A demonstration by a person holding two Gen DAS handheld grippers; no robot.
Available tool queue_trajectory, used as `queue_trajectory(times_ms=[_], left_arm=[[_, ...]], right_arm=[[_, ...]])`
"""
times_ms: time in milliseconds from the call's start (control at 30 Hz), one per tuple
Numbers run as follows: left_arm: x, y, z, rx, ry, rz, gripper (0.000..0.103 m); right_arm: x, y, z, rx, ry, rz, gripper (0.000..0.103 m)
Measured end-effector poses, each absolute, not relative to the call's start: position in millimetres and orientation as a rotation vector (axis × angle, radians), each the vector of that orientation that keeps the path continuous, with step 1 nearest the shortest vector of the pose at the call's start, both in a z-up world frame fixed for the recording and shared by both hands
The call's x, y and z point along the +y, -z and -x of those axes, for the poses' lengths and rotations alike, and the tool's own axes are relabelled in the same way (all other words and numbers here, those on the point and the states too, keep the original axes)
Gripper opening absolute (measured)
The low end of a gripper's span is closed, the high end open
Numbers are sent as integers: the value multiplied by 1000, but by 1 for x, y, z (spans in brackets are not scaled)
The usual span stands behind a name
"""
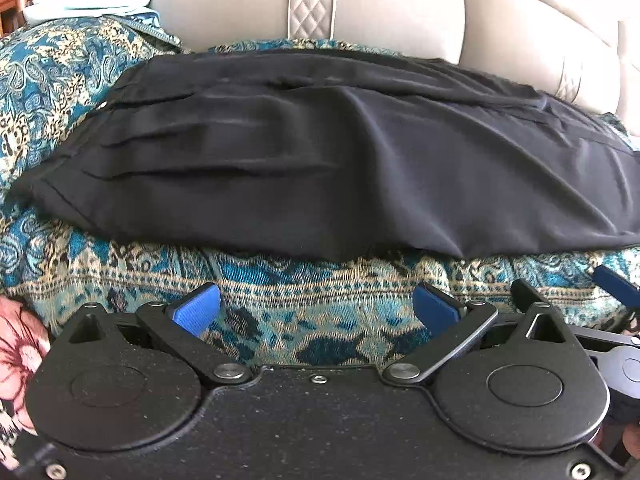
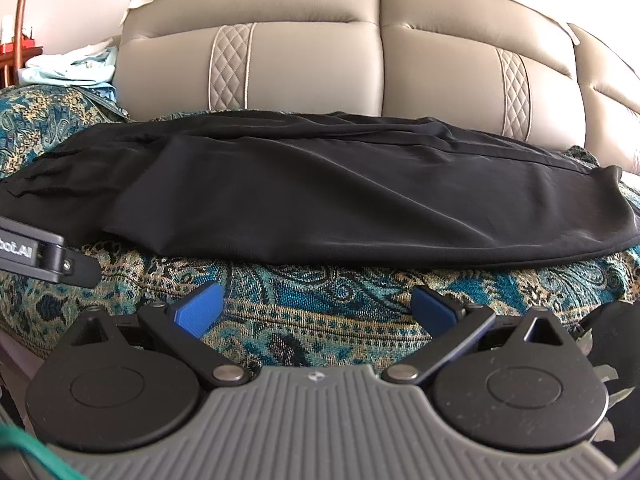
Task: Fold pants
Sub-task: 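Lower the left gripper onto the trousers' waistband end and close it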
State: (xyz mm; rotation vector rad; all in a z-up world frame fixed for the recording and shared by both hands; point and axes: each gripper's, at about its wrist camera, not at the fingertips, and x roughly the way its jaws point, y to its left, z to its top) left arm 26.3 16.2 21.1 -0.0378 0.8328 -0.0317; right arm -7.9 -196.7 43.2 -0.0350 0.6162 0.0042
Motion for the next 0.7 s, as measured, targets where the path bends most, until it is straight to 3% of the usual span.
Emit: queue_trajectory(times_ms=[700], left_arm=[[88,-87,-113,708,-44,161,103]], right_arm=[[-196,-86,-27,524,56,-64,103]])
